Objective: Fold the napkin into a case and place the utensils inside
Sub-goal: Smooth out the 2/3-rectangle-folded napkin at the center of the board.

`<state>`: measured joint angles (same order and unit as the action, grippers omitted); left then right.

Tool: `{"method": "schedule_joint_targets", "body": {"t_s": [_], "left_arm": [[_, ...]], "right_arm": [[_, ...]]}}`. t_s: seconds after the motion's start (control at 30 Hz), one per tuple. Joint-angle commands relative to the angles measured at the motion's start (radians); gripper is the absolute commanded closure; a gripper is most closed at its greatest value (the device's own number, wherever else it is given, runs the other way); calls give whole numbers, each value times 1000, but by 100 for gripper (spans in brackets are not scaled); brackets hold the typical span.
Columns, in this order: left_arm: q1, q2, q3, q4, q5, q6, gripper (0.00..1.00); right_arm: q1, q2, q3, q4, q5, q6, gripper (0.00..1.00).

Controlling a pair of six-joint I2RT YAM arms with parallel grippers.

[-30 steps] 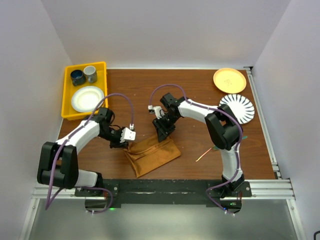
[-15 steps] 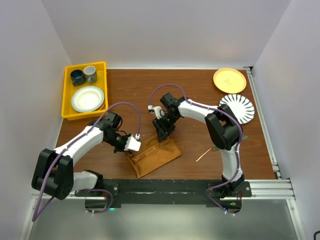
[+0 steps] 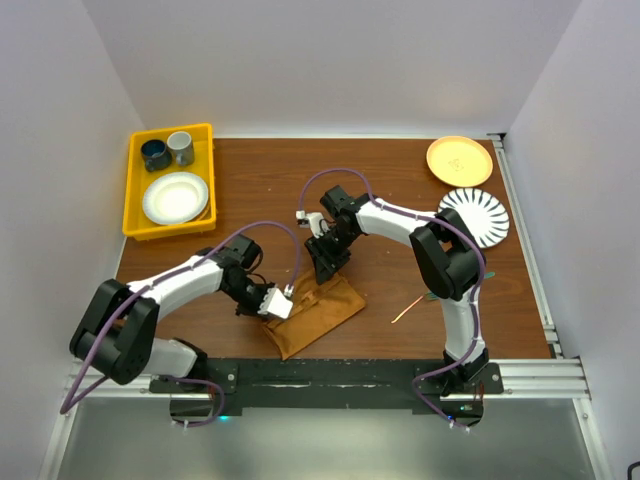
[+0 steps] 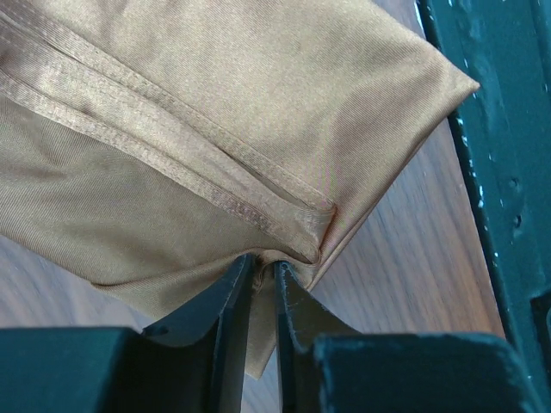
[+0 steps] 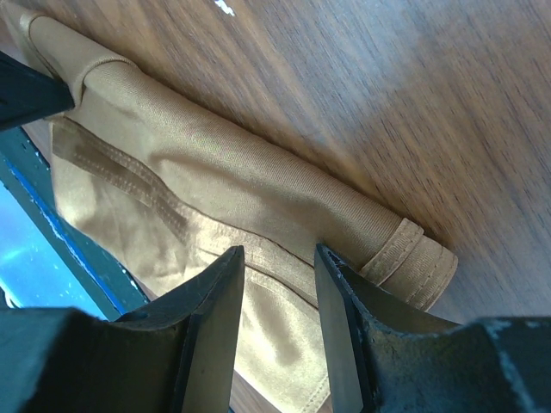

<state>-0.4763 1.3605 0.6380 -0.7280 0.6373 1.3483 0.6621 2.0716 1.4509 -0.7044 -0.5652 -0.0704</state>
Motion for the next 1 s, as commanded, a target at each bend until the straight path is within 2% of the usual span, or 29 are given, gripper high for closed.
{"method": "schedule_joint_targets", "body": {"t_s": [0.0, 0.13, 0.3, 0.47, 0.53, 0.73, 0.97], "left_arm": [[-12, 87, 12, 71, -119, -34, 78], [2, 152, 54, 116, -194, -12, 78], [41, 198, 129, 96, -186, 84, 75], [50, 198, 152, 84, -205, 167, 73], [51, 195, 160, 84, -206, 179, 72], [48, 195, 173, 82, -188, 186, 68], [47, 173, 147, 81, -197, 221, 65]], "right_arm": [[2, 13, -21, -24, 128, -23, 57], [-35, 7, -66, -15, 157, 3, 58], [-102, -39, -89, -30, 162, 11, 58], [-116, -91, -8, -81, 162, -37, 57], [-116, -122, 38, -72, 113, -36, 55], [-104, -114, 83, 75, -94, 122, 58], [-6, -53, 72, 331, -165, 403, 67]]}}
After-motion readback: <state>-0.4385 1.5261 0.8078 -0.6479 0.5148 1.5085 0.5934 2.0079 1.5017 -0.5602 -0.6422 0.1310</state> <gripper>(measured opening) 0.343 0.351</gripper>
